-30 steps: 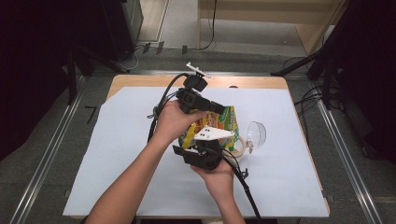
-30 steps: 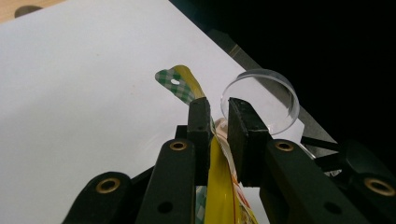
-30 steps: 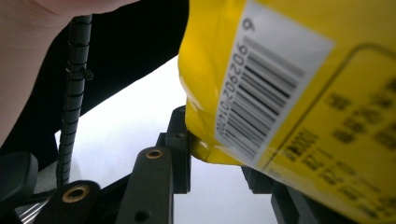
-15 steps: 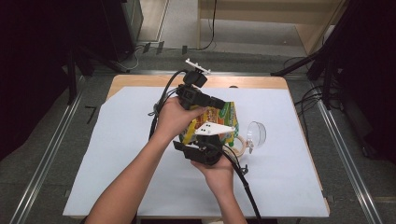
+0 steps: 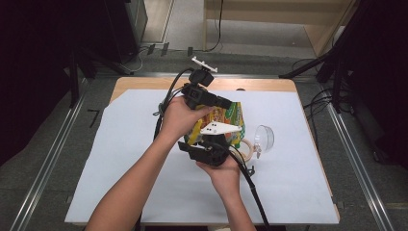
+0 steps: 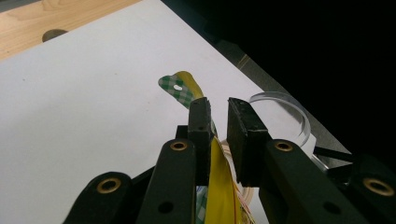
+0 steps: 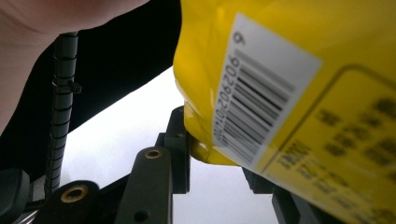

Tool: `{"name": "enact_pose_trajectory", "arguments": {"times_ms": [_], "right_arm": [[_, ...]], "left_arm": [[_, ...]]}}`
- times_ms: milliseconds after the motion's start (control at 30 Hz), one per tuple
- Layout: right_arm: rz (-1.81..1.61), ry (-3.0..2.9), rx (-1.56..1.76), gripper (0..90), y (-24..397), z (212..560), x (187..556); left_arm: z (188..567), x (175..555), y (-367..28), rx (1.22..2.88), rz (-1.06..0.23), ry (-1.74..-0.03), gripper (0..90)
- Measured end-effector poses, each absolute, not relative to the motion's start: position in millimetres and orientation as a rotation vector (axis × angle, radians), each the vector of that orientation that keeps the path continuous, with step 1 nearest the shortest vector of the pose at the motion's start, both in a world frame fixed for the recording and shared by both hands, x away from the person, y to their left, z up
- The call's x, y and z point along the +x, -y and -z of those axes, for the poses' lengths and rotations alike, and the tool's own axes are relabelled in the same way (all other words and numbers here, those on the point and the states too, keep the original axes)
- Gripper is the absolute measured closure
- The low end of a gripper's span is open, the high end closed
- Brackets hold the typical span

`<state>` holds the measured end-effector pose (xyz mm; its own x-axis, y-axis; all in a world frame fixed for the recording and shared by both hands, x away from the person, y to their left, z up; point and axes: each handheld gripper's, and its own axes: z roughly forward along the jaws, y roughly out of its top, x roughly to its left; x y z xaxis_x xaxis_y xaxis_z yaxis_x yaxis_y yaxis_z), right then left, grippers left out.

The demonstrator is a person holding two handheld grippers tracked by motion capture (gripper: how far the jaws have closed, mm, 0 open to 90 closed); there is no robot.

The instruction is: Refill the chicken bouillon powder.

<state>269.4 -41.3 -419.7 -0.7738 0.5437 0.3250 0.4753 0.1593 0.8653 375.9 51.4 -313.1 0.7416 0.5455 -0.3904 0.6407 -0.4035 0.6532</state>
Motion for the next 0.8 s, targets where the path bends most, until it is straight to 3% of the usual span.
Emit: {"name": "enact_pose_trajectory", "arguments": {"times_ms": [800], "right_arm": [[-1.7,-2.339,1.048,68.2,48.2,419.5,269.6]], "left_arm": [[314.1,378.5,-43.6,2.114,0.157,-0.882,79.7]]}}
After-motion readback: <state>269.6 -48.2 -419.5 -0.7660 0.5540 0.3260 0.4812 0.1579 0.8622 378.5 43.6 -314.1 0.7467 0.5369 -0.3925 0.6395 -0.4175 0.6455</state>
